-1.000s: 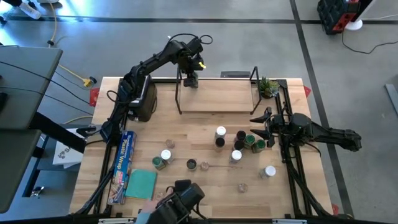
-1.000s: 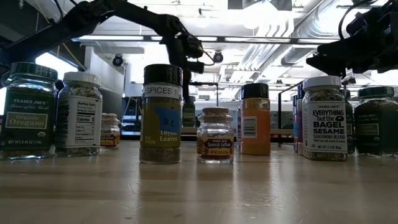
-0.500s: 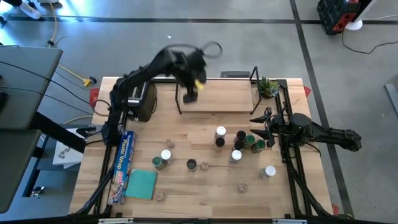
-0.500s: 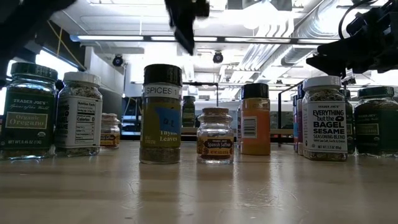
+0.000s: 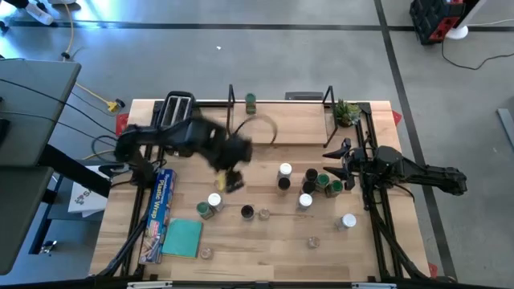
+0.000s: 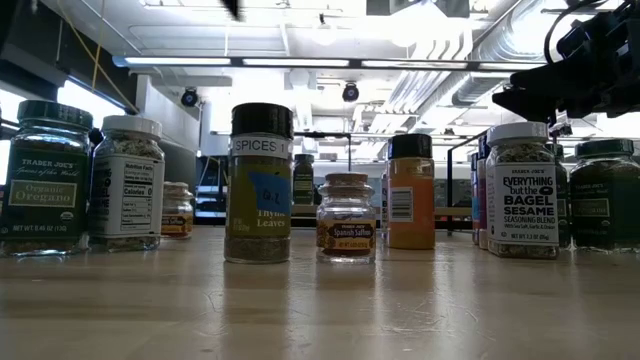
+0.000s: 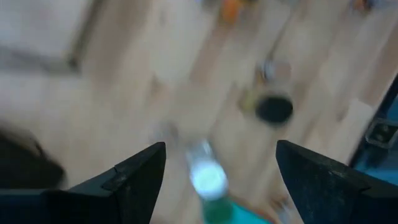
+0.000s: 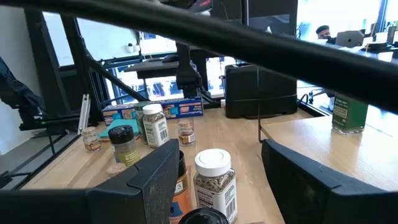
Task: Shelf spices
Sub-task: Put the bottom left green seasoning bottle on the shelf aligned with the other green seasoning bottle
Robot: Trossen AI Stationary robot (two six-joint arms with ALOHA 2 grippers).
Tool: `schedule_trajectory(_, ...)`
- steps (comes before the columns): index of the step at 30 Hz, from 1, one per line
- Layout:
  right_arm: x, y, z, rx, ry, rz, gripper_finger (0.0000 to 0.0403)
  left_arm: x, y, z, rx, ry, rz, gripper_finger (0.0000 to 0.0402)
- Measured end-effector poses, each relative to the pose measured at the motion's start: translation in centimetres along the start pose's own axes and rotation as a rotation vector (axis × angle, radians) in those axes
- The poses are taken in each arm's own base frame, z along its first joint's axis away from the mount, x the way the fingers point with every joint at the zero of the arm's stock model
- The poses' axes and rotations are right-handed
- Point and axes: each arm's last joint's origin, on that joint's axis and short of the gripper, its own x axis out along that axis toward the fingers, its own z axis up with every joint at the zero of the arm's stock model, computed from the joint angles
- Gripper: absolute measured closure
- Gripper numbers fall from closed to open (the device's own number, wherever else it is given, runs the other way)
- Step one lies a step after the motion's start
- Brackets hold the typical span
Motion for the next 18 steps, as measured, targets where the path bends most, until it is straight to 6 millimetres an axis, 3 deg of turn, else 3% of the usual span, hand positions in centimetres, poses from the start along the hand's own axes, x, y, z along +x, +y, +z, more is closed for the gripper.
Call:
schedule_trajectory(5, 0.0, 0.0, 0.0, 0.0, 0.0, 0.0, 0.0179, 0.1, -2.6, -6.5, -0.178, 0.064, 0.027, 0.0103)
schedule_trajectory(9, 0.0, 0.0, 0.0, 0.0, 0.0, 0.0, 0.0179, 1.4, -4.1, -10.3, -0.177, 0.11, 0.082, 0.0103)
schedule_trajectory(13, 0.0, 0.0, 0.0, 0.0, 0.0, 0.0, 0.0179, 3.3, -5.2, -12.3, -0.121, 0.124, 0.11, 0.0103)
schedule_trajectory(18, 0.0, 0.0, 0.0, 0.0, 0.0, 0.0, 0.0179, 5.7, -5.7, -13.3, -0.106, 0.142, 0.106, 0.0103)
